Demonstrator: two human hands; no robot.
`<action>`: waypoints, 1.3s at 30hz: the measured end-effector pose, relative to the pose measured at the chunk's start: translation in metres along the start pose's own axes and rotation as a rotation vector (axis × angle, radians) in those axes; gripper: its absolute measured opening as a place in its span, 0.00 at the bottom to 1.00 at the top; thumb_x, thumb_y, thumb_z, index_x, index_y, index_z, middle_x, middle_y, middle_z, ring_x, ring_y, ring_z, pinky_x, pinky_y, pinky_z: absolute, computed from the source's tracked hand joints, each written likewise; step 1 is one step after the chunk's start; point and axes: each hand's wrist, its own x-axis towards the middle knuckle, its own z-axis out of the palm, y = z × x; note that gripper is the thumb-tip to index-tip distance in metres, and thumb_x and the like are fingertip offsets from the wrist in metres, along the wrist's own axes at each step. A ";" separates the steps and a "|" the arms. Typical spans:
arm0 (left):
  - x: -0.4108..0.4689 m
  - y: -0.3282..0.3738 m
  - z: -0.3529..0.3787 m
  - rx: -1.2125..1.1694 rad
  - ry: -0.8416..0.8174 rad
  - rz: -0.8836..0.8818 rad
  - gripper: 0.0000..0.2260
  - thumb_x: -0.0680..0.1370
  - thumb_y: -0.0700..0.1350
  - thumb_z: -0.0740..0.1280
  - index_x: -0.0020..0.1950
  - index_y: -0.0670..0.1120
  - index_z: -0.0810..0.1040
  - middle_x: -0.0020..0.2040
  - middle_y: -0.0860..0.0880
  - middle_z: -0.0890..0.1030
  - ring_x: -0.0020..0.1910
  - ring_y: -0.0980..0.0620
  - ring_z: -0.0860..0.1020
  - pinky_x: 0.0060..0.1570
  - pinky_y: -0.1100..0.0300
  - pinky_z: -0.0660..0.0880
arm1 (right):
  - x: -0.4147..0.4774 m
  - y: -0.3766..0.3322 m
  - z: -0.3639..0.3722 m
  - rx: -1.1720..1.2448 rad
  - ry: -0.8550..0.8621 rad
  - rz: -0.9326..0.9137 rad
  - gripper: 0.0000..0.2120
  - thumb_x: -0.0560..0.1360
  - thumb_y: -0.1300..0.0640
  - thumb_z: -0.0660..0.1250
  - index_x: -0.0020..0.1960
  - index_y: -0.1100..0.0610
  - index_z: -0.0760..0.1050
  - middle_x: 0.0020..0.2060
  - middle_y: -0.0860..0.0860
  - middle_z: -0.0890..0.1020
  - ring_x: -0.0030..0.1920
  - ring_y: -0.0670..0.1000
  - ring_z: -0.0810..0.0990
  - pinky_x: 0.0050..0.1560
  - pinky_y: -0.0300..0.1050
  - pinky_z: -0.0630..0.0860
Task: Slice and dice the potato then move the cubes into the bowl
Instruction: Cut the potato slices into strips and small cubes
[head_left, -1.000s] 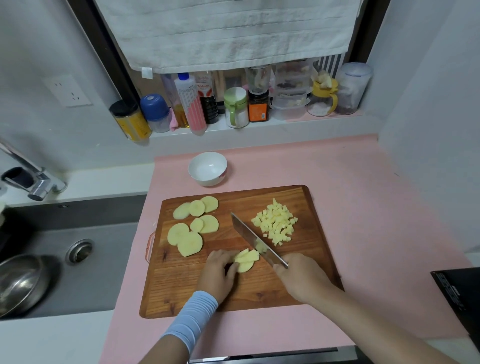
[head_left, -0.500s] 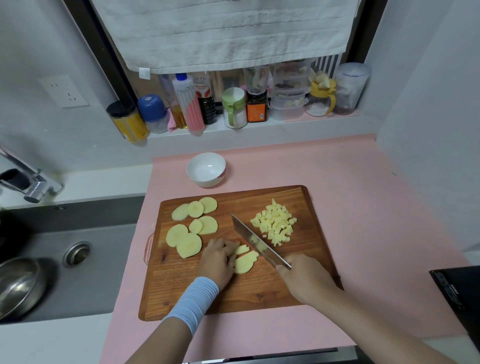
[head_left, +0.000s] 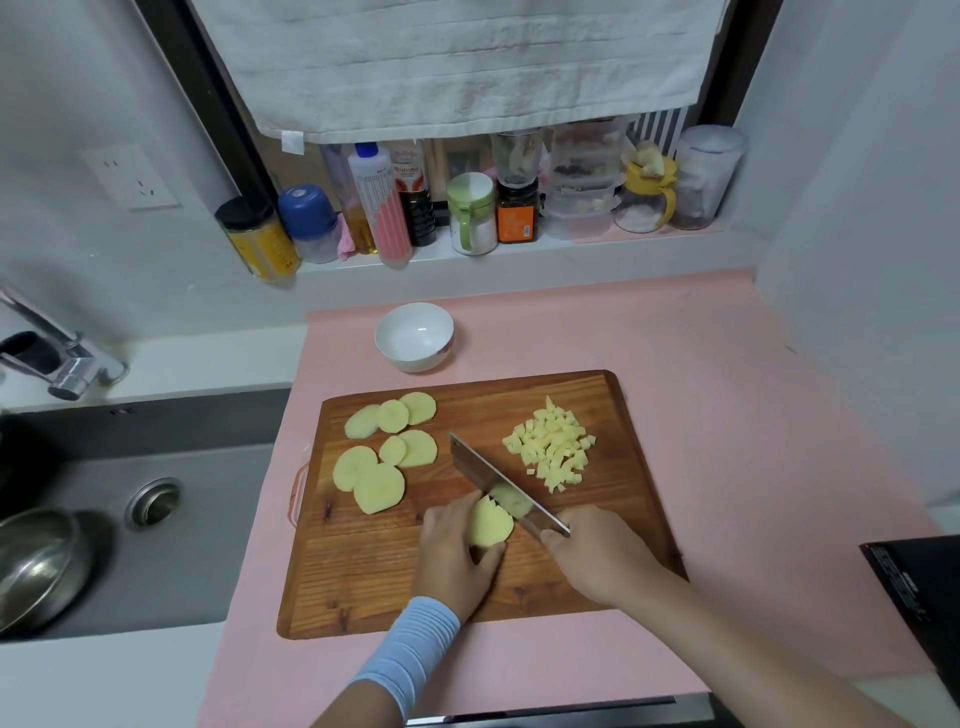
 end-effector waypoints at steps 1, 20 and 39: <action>-0.001 0.002 -0.002 0.032 0.003 -0.014 0.32 0.69 0.50 0.76 0.71 0.50 0.71 0.60 0.60 0.73 0.61 0.54 0.67 0.64 0.56 0.68 | 0.000 0.000 -0.001 -0.003 0.003 -0.002 0.17 0.82 0.45 0.60 0.38 0.51 0.73 0.35 0.46 0.79 0.37 0.49 0.78 0.31 0.44 0.67; 0.000 -0.010 -0.007 0.307 0.024 0.444 0.07 0.71 0.49 0.69 0.45 0.47 0.75 0.48 0.51 0.74 0.45 0.48 0.71 0.43 0.54 0.73 | -0.001 0.000 0.006 -0.069 0.040 -0.029 0.16 0.82 0.47 0.60 0.36 0.50 0.71 0.35 0.47 0.80 0.37 0.49 0.78 0.36 0.45 0.73; 0.006 -0.012 -0.008 0.168 -0.044 0.379 0.10 0.70 0.44 0.68 0.49 0.46 0.82 0.50 0.52 0.79 0.46 0.48 0.72 0.48 0.55 0.75 | -0.039 -0.001 0.018 -0.235 0.164 -0.135 0.15 0.83 0.47 0.56 0.65 0.45 0.77 0.49 0.44 0.85 0.47 0.49 0.83 0.50 0.47 0.81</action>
